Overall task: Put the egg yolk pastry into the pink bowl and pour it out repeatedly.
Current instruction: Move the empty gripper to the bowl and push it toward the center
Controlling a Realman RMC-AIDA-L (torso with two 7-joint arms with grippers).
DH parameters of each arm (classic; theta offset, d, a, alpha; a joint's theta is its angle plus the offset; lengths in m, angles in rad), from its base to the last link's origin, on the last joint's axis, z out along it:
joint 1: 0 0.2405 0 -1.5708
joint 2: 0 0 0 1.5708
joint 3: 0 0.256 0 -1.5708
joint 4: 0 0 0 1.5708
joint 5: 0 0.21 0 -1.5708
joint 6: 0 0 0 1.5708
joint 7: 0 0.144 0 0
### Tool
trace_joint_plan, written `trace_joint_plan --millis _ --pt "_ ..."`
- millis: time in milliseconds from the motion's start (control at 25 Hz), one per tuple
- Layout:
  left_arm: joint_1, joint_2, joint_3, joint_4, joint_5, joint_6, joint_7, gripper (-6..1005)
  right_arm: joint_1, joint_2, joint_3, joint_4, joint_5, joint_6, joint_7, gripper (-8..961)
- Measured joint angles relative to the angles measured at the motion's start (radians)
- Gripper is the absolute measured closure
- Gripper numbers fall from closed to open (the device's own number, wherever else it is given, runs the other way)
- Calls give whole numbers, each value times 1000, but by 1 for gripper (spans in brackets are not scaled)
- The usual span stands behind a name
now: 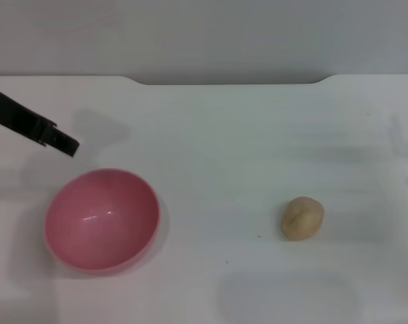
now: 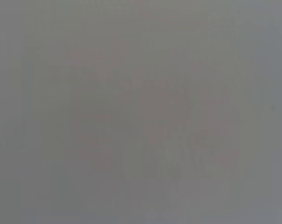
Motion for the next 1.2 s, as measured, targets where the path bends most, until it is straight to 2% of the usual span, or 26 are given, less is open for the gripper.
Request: trace_joint_plan --millis 280,520,880,1200 --pt "-1 0 27 -107 0 -5 -21 321 5 -1 13 -2 1 0 -31 386" --pt "-4 4 39 -191 20 -65 -21 330 5 -2 15 -5 1 0 -31 386" --pt "-5 6 116 -309 78 -158 -14 342 8 -2 22 -20 2 0 -71 386" --pt "1 3 160 -356 95 -223 -18 354 5 -6 28 -17 2 -1 -71 386"
